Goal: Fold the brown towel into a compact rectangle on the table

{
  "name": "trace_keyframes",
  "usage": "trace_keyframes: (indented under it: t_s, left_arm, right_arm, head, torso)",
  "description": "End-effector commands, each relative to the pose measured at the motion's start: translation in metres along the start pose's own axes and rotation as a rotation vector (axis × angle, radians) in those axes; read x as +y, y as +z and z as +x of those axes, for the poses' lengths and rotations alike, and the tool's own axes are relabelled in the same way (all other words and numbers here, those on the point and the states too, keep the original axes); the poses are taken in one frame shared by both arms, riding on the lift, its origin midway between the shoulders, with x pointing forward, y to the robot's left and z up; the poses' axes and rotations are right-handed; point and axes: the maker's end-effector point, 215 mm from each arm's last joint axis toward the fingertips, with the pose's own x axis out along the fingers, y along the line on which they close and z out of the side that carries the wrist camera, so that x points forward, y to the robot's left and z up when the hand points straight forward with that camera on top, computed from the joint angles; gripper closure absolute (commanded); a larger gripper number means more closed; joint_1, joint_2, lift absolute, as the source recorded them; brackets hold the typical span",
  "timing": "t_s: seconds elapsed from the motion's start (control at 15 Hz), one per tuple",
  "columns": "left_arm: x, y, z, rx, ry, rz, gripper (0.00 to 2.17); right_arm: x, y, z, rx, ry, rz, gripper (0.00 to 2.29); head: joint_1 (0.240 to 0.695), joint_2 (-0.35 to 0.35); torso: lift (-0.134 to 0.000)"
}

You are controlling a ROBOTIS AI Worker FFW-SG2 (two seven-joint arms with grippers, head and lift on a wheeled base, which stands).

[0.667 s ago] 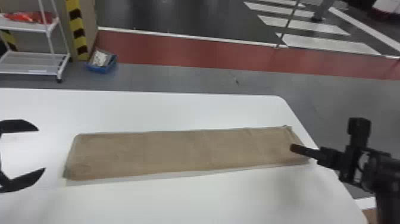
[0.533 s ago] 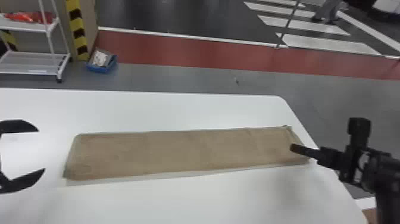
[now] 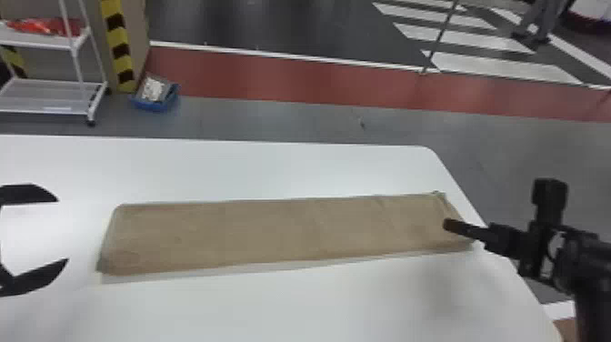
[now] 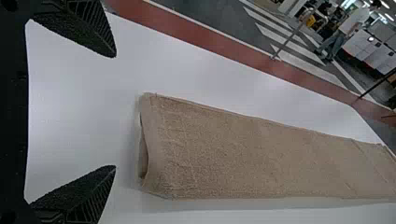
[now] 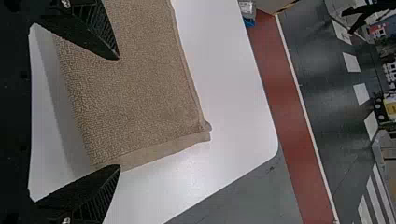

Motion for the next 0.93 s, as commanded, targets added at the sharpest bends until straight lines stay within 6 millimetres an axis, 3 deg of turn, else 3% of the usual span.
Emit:
trace_keyframes:
  t_s: [0.0, 0.47, 0.87]
  left_arm:
    - [0.001, -0.001, -0.001, 0.001, 0.003, -0.001, 0.02]
    - [0.003, 0.000, -0.006, -0.014, 0.004, -0.065, 0.02]
    - [0.001, -0.014, -0.005, -0.041, -0.018, -0.679, 0.03]
  right_arm:
    - [0.000, 0.001, 0.000, 0.000, 0.002, 0.000, 0.05]
    - [-0.010, 0.004, -0.004, -0.013, -0.002, -0.013, 0.05]
    - [-0.018, 0.004, -0.002, -0.010, -0.010, -0.013, 0.05]
  head:
    - [0.695, -0.246]
    - [0.695, -0.251]
    - [0.695, -0.247]
  torso:
    - [-0.124]
    - [-0.124]
    - [-0.124]
